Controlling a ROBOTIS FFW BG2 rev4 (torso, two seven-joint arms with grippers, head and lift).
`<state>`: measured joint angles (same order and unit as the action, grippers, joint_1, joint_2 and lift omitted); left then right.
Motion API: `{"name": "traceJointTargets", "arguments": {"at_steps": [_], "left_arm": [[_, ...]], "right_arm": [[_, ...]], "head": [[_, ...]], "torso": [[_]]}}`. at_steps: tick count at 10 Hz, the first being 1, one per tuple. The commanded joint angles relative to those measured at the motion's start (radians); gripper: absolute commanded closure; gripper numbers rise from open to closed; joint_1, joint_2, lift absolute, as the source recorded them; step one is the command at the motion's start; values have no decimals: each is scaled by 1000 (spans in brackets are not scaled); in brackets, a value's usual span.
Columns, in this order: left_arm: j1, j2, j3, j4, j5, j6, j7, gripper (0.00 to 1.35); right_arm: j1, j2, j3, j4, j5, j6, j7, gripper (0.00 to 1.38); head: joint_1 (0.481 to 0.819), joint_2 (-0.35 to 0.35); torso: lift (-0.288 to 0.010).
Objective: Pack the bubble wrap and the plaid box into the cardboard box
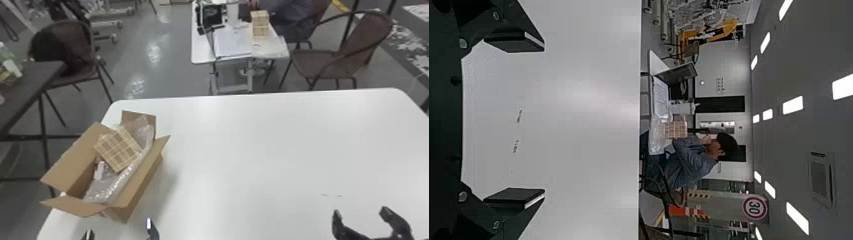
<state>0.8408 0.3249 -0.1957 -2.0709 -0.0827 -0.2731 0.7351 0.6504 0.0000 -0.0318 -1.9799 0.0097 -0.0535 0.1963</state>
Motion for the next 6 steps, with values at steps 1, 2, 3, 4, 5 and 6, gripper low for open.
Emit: {"name": "traceJointTargets", "arguments": {"at_steps": [1,2,3,4,5,6], "left_arm": [[-2,0,-1,0,3,-3,0,108],[-8,2,-2,2,6,-8,0,108],[-11,2,-4,8,6,-18,0,108],[-12,0,-4,11,6,-24,0,108],[-19,-1,-4,12,1,-26,0,108],[-28,2,-5,28,4,-55,0,108]], "right_arm": [[0,1,-2,-5,15,0,0,251],[0,1,-3,-7,21,0,0,251],[0,1,-3,-7,21,0,0,251],[0,1,-3,-7,26,0,0,251],[0,1,-3,-7,26,0,0,251],[0,1,-5,-10,30,0,0,251]], "head": [[695,134],[695,133],[695,131],[695,129],[695,128],[695,127]], "torso": [[-101],[-101],[-101],[-101],[-101],[-101]]}}
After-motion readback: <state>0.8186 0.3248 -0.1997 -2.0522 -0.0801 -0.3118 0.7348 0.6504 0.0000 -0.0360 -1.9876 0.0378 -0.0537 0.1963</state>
